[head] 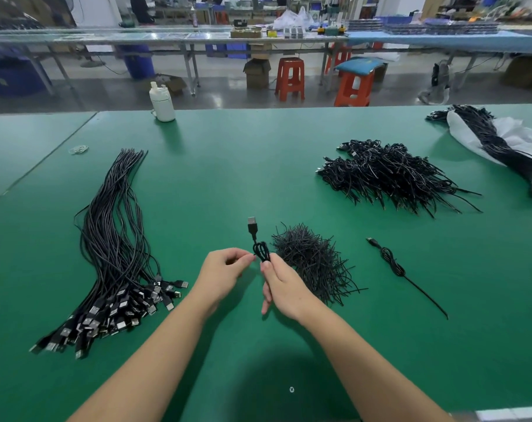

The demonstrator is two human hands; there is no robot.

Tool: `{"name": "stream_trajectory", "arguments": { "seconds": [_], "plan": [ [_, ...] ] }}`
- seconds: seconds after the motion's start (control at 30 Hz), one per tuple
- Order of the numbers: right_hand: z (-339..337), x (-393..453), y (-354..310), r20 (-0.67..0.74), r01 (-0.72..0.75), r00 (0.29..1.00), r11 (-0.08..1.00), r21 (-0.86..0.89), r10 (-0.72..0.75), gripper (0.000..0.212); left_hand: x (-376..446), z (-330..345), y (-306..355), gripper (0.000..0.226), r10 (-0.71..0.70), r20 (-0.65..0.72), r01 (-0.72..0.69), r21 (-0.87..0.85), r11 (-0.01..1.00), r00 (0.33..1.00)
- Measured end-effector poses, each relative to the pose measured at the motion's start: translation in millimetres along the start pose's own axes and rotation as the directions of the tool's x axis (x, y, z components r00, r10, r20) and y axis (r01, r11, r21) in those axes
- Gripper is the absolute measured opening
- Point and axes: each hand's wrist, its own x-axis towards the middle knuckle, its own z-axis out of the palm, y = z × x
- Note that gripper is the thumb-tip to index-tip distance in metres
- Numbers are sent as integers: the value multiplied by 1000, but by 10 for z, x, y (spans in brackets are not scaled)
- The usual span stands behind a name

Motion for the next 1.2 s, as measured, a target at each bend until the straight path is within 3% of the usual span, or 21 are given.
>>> {"name": "stream_trajectory", "arguments": {
  "seconds": [0.17,0.37,0.5,0.57,0.67,0.73,0.77,0.83,0.9,0.97,1.03,1.13,1.2],
  "plan": [
    [65,-27,37,19,-39,999,998,43,38,20,-88,78,9,22,73,-32,-68,122,990,997],
    [98,21,95,-17,-83,996,967,242,89,21,-123,106,39,12,173,19,-169,337,926,985],
    [19,43,98,-59,-103,991,961,257,123,28,-195,106,49,12,317,12,-288,452,844,948],
    [-16,49,77,-55,-123,988,952,281,144,29,-233,77,59,6,514,37,-421,626,657,857],
    [-51,40,41,32,-179,983,930,321,178,30,-224,25,54,12,787,204,-640,711,290,583],
    [-66,22,20,107,-195,980,931,308,170,28,-196,0,70,15,812,334,-735,659,162,479],
    [-74,16,14,134,-196,977,939,284,163,27,-184,-14,84,18,796,373,-759,632,158,477],
    [-83,7,7,173,-195,973,950,243,156,25,-167,-40,113,24,752,373,-760,599,252,544],
    [-79,4,-4,194,-194,969,959,208,154,26,-178,-59,144,19,698,293,-706,569,422,653],
    [-61,-7,-37,186,-182,971,965,190,147,27,-191,-53,182,14,582,170,-576,514,635,795],
    [-55,-25,-61,154,-163,978,975,152,140,27,-187,-41,228,18,366,84,-365,423,829,927],
    [-84,-79,-89,123,-50,990,988,-147,68,23,-167,-42,278,22,173,77,-190,371,909,982],
    [-98,-109,-107,151,92,988,908,-409,-33,26,-161,-70,296,20,122,92,-147,366,919,988]
  ]
}}
